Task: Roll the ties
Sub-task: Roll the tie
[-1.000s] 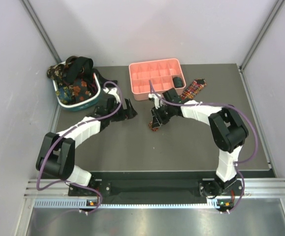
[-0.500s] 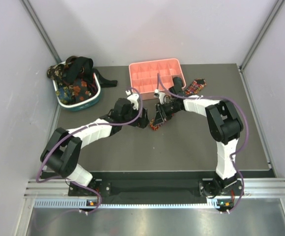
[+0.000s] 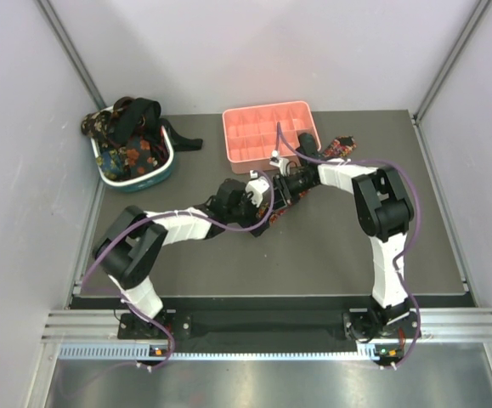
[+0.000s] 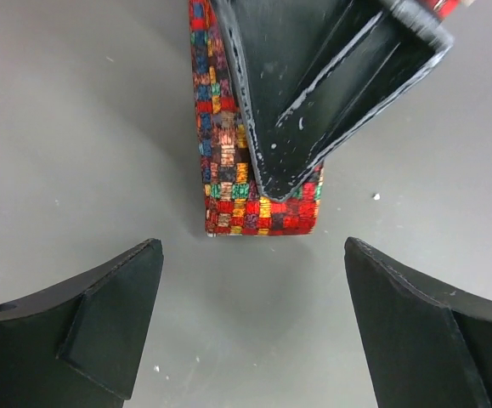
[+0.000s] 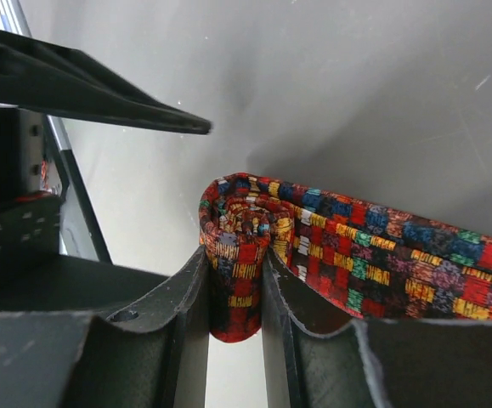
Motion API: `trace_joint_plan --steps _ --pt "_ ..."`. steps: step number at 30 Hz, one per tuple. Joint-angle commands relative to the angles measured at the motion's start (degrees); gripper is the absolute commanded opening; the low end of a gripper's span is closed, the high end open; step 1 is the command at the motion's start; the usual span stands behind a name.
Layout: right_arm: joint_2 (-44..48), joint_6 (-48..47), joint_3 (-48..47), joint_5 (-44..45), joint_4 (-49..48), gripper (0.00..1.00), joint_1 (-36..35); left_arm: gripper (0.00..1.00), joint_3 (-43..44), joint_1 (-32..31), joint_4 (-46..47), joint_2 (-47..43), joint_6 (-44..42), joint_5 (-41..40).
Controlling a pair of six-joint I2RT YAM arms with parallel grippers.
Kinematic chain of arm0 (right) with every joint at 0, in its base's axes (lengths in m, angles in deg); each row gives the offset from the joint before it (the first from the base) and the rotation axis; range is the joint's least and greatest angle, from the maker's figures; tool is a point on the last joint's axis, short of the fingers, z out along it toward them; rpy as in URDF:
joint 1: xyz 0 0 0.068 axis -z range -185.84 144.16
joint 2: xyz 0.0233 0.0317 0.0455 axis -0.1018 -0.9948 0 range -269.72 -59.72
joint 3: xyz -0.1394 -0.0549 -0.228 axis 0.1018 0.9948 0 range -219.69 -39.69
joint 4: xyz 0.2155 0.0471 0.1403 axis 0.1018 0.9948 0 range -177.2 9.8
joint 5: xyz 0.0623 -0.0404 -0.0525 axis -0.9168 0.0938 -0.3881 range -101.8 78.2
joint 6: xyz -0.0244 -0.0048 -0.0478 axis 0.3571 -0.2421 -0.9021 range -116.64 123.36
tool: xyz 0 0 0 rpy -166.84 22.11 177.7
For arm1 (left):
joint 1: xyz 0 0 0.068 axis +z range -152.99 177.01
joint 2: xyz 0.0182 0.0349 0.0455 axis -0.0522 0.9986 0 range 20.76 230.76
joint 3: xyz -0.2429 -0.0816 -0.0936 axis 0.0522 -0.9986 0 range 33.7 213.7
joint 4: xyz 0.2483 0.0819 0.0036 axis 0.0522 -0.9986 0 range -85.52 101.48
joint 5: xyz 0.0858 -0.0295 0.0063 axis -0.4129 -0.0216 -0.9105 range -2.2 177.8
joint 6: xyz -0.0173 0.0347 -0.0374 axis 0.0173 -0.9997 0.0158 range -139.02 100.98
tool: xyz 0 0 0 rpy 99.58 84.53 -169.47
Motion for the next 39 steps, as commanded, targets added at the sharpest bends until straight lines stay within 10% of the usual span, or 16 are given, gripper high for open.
trace_joint_plan --steps 1,27,39 --pt "-2.61 -3.77 -2.05 4.17 0.32 0.11 1.12 0.92 3.79 -0.54 2.08 2.01 -3.45 0.49" --pt "-3.76 -4.57 -1.52 3.47 -0.11 0.12 3.14 0.83 18.39 -2.65 -10.75 13.61 -3.89 -3.99" --pt "-3.76 -3.69 -1.17 4.61 -0.20 0.19 3.14 0.56 18.92 -3.00 -11.02 14.50 -4.76 -2.23"
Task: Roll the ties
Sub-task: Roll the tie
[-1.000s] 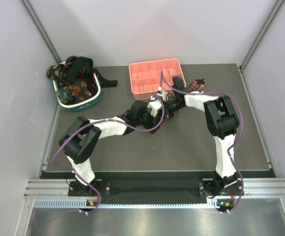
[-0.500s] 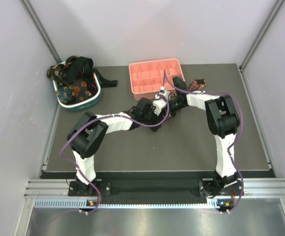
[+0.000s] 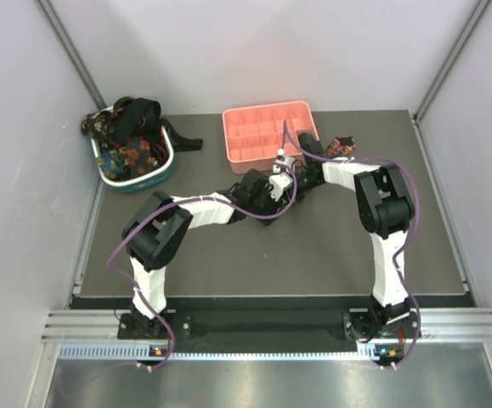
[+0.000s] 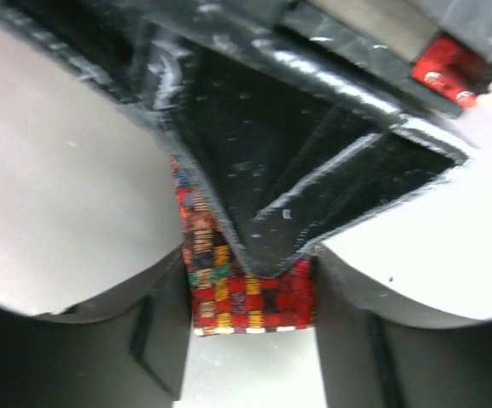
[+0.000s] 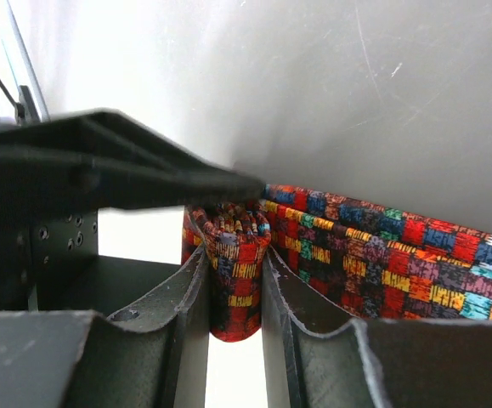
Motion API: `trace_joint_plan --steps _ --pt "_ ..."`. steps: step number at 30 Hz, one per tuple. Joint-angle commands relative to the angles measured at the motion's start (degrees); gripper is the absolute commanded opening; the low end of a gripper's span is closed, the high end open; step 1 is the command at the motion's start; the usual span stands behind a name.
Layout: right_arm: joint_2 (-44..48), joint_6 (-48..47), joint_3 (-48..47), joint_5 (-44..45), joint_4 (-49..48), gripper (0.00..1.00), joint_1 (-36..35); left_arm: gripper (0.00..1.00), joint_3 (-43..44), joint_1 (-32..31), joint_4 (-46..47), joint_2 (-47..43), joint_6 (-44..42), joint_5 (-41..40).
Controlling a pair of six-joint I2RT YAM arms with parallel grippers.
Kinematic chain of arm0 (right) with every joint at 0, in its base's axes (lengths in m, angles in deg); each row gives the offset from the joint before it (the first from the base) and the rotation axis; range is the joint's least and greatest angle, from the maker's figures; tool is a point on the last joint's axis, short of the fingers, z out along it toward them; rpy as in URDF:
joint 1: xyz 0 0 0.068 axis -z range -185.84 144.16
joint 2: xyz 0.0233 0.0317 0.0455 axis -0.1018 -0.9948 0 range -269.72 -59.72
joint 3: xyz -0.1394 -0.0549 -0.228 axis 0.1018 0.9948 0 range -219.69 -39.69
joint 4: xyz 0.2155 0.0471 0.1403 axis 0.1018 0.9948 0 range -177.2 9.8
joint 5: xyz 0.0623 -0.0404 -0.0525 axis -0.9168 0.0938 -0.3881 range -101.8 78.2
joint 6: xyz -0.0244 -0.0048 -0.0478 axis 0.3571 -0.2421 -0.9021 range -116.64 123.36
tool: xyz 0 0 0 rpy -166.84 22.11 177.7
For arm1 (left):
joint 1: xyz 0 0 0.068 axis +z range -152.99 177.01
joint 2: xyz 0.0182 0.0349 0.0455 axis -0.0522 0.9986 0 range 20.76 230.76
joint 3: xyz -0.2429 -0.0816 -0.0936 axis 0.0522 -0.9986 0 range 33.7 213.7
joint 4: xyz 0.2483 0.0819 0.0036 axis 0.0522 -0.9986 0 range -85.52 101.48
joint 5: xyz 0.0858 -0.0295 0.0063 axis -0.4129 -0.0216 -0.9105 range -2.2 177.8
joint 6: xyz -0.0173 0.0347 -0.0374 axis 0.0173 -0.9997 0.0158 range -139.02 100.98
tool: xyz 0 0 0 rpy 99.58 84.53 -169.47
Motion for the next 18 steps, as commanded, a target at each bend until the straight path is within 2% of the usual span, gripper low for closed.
trace_joint_plan --steps 1,5,6,9,18 --pt "-1.90 -2.38 -0.08 5.51 -0.92 0.21 0.54 0.54 1.41 -0.18 -0.48 0.18 -1.05 1.00" --pt "-1.02 -1.94 0.27 6.21 -1.10 0.28 0.54 0.51 1.41 -0.62 -2.15 -0.17 -0.88 0.04" --pt "-0.76 -1.85 0.27 6.21 -1.36 0.33 0.54 0.50 1.33 -0.71 -2.15 -0.17 -0.79 -0.14" --pt "0.55 -0.89 0.97 6.12 -2.49 0.39 0.81 0.49 1.41 -1.06 -5.13 0.00 -0.53 -0.93" --pt "4.69 1.31 2.99 6.47 -4.78 0.42 1.95 0.49 1.85 -1.94 -9.26 1.06 -0.26 -2.25"
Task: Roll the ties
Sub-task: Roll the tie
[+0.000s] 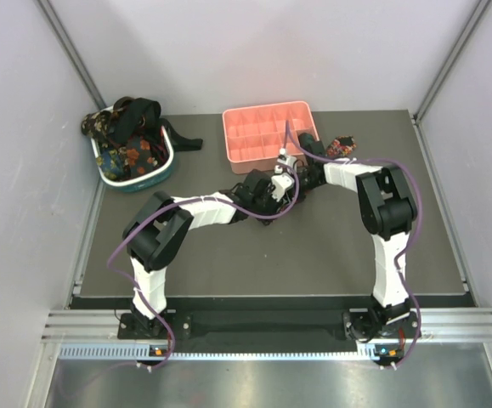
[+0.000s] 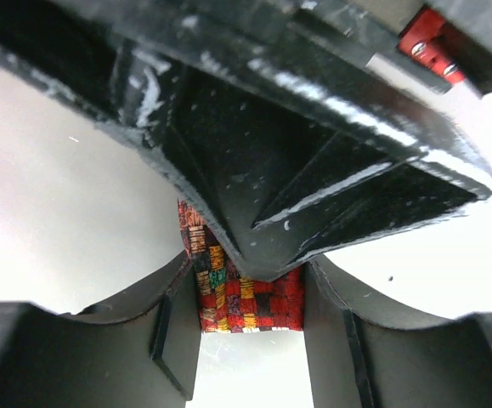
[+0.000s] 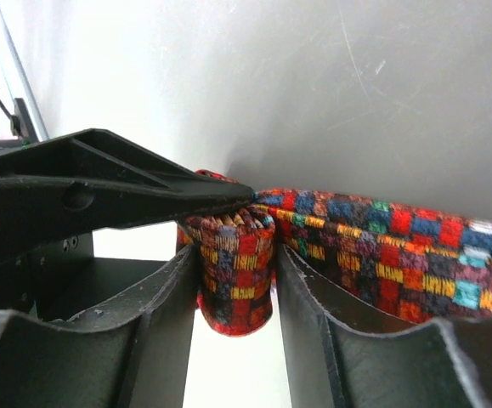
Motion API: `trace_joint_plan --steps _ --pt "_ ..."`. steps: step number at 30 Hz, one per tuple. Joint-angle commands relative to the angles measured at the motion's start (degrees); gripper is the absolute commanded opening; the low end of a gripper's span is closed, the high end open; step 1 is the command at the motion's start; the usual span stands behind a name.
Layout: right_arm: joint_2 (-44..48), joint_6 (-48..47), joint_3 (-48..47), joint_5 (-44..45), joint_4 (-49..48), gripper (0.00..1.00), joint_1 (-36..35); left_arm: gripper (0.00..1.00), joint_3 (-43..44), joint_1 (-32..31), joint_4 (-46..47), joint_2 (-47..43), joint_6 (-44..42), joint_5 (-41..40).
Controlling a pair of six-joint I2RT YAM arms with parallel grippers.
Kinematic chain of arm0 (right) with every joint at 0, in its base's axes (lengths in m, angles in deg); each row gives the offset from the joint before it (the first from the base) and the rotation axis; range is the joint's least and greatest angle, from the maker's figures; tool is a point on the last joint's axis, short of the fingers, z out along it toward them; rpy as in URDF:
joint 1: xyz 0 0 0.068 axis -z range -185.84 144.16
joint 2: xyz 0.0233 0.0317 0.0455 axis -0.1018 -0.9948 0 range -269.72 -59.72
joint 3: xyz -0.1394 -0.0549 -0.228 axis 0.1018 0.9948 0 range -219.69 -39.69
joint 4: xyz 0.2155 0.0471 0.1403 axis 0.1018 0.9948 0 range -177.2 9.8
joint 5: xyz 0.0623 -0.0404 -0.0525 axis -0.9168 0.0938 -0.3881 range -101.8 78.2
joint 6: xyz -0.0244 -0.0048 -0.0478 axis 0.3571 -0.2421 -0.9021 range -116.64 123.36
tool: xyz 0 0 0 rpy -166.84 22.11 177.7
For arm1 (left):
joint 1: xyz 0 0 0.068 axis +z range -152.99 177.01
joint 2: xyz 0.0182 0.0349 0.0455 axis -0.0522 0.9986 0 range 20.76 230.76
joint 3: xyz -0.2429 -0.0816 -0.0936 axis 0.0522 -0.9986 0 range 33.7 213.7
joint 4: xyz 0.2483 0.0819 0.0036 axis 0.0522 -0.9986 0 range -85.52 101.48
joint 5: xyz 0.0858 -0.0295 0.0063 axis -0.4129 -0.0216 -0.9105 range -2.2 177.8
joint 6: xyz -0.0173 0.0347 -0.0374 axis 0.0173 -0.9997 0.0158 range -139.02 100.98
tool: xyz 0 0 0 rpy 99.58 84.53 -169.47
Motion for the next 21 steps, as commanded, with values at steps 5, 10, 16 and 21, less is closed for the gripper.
trace_joint_plan --steps 5,10,16,21 --pt "5.94 2.68 3.77 5.16 -6.53 0.45 3.60 0.50 2.08 -0.74 -9.19 2.18 0.24 -0.54" --pt "7.71 4.62 5.17 6.48 -8.99 0.46 4.30 0.50 1.81 -0.74 -10.07 2.00 0.68 -0.02" --pt "13.06 9.96 11.49 9.64 -17.06 0.45 6.41 0.51 5.31 -0.65 -15.51 3.58 1.74 -1.16" --pt "19.48 15.34 20.28 13.32 -24.90 0.40 8.96 0.50 8.93 -0.74 -22.02 5.08 2.96 -1.16"
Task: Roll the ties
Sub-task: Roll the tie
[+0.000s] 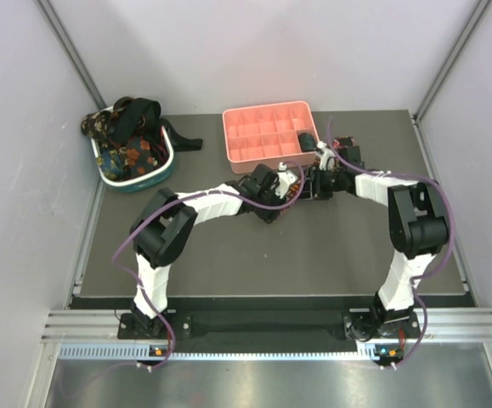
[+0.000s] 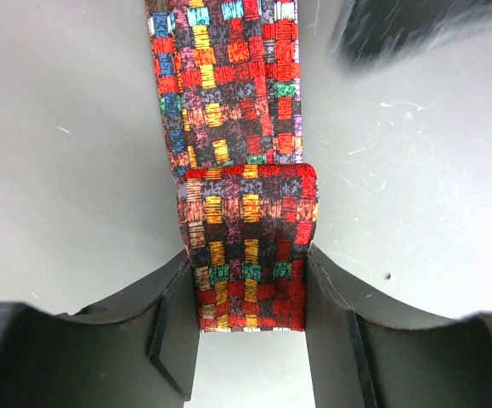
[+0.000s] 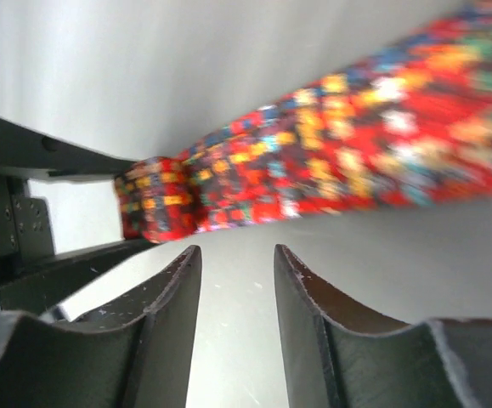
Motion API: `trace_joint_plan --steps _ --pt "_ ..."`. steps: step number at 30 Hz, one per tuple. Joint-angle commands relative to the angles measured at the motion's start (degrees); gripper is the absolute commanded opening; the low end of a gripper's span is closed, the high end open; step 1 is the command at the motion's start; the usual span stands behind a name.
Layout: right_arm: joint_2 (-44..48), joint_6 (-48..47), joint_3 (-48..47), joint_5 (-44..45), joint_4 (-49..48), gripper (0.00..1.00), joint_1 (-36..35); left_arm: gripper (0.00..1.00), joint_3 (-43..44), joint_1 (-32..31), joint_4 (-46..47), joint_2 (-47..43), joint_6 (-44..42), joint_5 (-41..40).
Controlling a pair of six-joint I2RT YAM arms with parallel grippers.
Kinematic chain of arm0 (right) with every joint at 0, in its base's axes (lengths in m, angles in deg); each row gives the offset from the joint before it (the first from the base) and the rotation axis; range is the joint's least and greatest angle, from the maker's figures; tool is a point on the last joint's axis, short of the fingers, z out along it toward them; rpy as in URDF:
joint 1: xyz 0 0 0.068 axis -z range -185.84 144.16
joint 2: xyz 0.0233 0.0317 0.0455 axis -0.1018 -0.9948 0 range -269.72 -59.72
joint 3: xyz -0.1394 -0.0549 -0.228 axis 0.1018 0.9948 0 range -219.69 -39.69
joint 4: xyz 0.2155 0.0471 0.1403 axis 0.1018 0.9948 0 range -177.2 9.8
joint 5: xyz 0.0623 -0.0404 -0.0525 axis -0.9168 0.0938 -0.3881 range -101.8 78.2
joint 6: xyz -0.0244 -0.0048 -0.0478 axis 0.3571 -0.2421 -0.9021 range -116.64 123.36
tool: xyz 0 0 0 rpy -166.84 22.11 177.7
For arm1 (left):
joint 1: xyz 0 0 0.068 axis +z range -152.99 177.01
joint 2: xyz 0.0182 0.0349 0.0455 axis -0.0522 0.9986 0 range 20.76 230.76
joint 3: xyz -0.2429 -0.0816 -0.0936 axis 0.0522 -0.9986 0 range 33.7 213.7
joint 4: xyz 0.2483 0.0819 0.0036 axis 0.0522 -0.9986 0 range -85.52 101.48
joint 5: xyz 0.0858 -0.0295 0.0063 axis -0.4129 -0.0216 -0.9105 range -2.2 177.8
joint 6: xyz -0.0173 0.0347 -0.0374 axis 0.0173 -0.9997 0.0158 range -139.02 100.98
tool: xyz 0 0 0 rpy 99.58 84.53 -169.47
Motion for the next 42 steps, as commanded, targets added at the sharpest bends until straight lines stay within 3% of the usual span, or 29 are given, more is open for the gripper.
trace_joint_plan --steps 1,8,11,16,18,24,29,35,42 --pt "7.48 4.48 3.88 5.22 -9.31 0.39 1.55 0.50 1.37 -0.43 -11.38 2.39 2.07 -0.31" --pt "22.42 6.06 18.80 20.07 -16.08 0.39 1.11 0.50 6.37 -0.34 -19.28 4.32 3.74 -0.83" --pt "30.07 5.72 24.17 27.86 -17.06 0.40 -2.56 0.50 8.22 -0.34 -23.42 5.56 4.27 -1.45" --pt "39.73 0.64 29.10 40.29 -16.10 0.41 -16.44 0.50 12.00 -0.43 -28.87 7.75 6.82 -0.31" --pt "41.42 -0.96 30.16 47.93 -14.87 0.41 -22.75 0.50 13.49 -0.52 -31.51 8.98 7.35 0.65" --pt "46.43 -7.36 33.77 60.14 -18.20 0.43 -38.51 0.50 16.31 -0.70 -36.08 11.26 7.17 2.41" --pt "41.09 -14.92 29.12 66.66 -16.63 0.46 -50.54 0.50 18.06 -0.87 -38.54 11.71 7.08 1.80" --pt "25.27 -21.87 18.14 77.82 -12.05 0.47 -59.86 0.49 21.40 -0.87 -42.32 12.85 7.08 2.33" --pt "5.69 -26.54 2.86 90.30 -3.54 0.49 -62.52 0.47 23.34 -1.05 -46.36 13.64 7.08 2.51"
